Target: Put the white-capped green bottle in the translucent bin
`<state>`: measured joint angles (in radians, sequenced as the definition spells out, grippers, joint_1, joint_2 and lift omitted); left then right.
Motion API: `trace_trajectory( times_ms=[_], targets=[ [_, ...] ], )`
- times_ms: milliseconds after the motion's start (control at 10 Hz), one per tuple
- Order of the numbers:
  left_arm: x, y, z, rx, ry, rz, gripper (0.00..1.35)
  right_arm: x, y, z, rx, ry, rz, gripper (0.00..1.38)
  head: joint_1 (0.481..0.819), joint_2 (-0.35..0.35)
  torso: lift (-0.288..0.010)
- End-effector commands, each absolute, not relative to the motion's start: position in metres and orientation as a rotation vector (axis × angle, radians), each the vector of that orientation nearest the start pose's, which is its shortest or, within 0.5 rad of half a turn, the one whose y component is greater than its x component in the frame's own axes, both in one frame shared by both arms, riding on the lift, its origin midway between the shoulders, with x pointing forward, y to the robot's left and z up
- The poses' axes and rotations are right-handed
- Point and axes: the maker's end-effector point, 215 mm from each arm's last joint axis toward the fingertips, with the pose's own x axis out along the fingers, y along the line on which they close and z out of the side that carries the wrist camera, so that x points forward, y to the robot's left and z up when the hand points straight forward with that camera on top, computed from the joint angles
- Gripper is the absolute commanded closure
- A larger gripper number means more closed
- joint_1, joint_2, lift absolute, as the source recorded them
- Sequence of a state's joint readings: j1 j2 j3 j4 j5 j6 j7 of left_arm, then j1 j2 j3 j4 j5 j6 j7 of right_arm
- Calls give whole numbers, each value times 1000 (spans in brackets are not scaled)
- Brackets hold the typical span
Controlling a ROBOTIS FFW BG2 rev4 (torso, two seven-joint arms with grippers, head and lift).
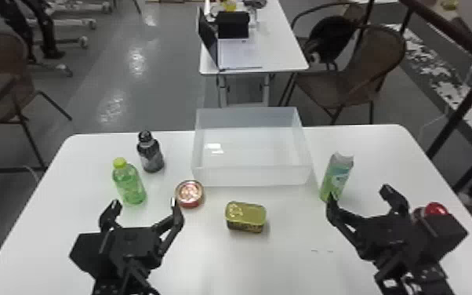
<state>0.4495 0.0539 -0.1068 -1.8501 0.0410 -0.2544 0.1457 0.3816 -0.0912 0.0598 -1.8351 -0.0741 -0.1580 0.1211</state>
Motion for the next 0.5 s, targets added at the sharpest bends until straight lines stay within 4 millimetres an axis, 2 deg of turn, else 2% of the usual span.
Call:
trace_trajectory(
  times_ms=[0, 400],
  targets=[
    [449, 208, -350, -51, -70, 33, 111, 470, -185, -351, 11, -46, 201, 162, 695, 30, -47],
    [452, 205, -354, -60, -50, 21, 111, 471, -186, -349, 13, -56, 201, 162, 695, 25, -47]
  ],
)
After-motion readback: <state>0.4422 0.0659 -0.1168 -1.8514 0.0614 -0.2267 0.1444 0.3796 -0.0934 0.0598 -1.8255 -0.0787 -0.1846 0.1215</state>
